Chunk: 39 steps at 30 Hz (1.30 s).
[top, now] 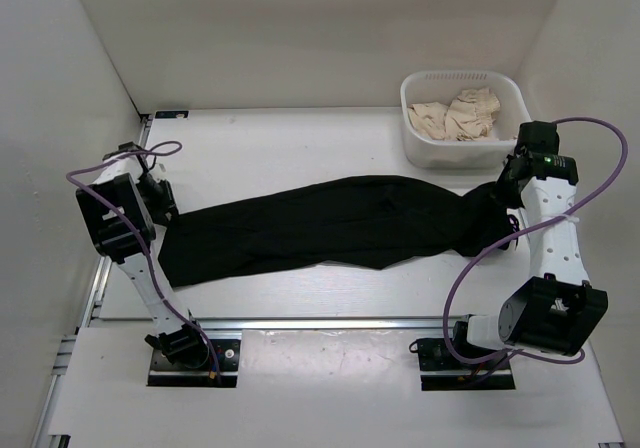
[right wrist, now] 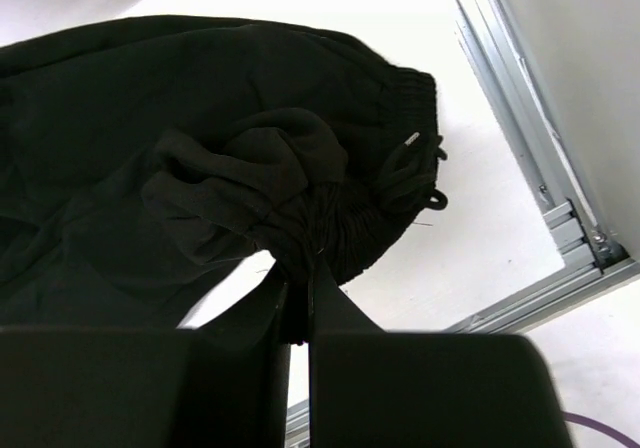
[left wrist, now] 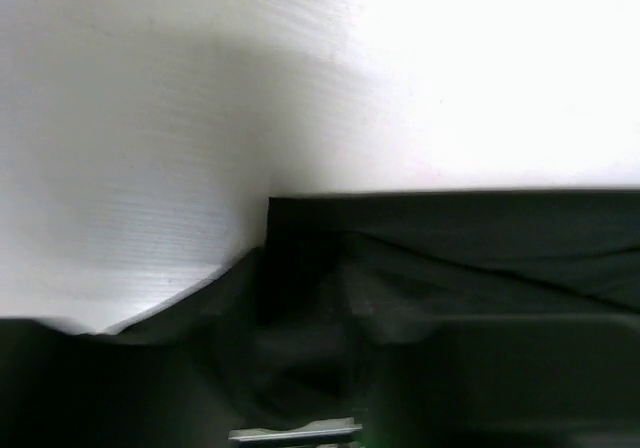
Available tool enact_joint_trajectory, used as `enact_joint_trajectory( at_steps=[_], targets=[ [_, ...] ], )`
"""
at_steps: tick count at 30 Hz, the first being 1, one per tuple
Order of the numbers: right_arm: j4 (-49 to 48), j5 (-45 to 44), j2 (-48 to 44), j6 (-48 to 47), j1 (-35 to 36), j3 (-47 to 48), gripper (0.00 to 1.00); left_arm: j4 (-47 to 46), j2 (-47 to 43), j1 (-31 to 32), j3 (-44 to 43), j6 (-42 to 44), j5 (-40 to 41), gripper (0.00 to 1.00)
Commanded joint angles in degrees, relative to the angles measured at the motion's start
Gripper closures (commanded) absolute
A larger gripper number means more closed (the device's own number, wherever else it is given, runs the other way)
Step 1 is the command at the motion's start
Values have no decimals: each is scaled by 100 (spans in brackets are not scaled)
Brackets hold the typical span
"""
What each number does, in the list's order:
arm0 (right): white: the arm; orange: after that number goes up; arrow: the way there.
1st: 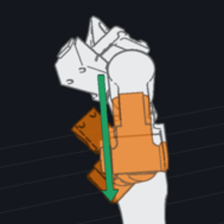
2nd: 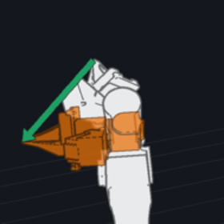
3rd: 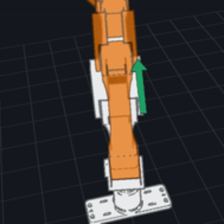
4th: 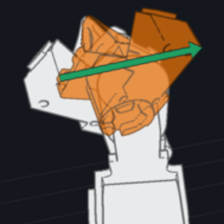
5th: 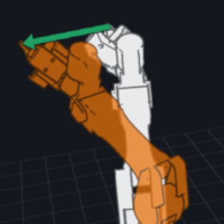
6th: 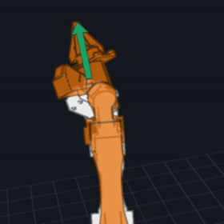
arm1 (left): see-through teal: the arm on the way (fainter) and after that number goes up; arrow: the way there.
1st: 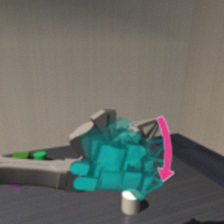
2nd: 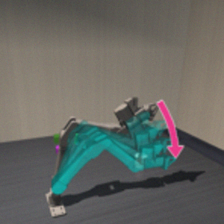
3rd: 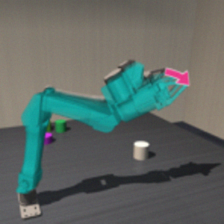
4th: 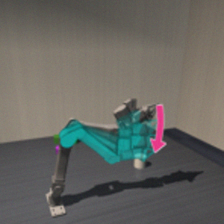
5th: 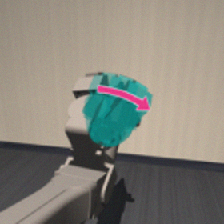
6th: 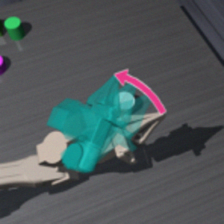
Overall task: Fold and stack the trousers
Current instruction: Flatten the trousers out
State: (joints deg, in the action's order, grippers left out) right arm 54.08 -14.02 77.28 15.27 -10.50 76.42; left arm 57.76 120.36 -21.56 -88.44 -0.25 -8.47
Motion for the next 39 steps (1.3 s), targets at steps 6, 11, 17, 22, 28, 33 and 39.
enact_joint_trajectory(
  at_steps=[6,11,17,22,28,33,39],
  targets=[
    [-108,277,-239,362,-31,145,100,-581,-310,-6,117,25,-23,86],
    [-625,1136,50,626,-31,539,100,-581,-548,-6,-460,25,388,86],
    [-279,1955,1788,758,101,4375,100,-56,-136,-6,-3337,25,934,86],
    [24,1956,2066,540,-40,5677,100,-422,-573,-137,-4095,25,1163,86],
    [-1075,2193,35,257,-40,1591,100,-564,-1567,-138,-2092,25,1269,86],
    [-1304,2053,-976,257,-40,-801,100,-651,-2059,-330,-334,25,1383,86],
    [-1488,361,-1716,502,-40,-2973,100,-1583,-2140,-972,1653,25,1717,84]
  ],
)
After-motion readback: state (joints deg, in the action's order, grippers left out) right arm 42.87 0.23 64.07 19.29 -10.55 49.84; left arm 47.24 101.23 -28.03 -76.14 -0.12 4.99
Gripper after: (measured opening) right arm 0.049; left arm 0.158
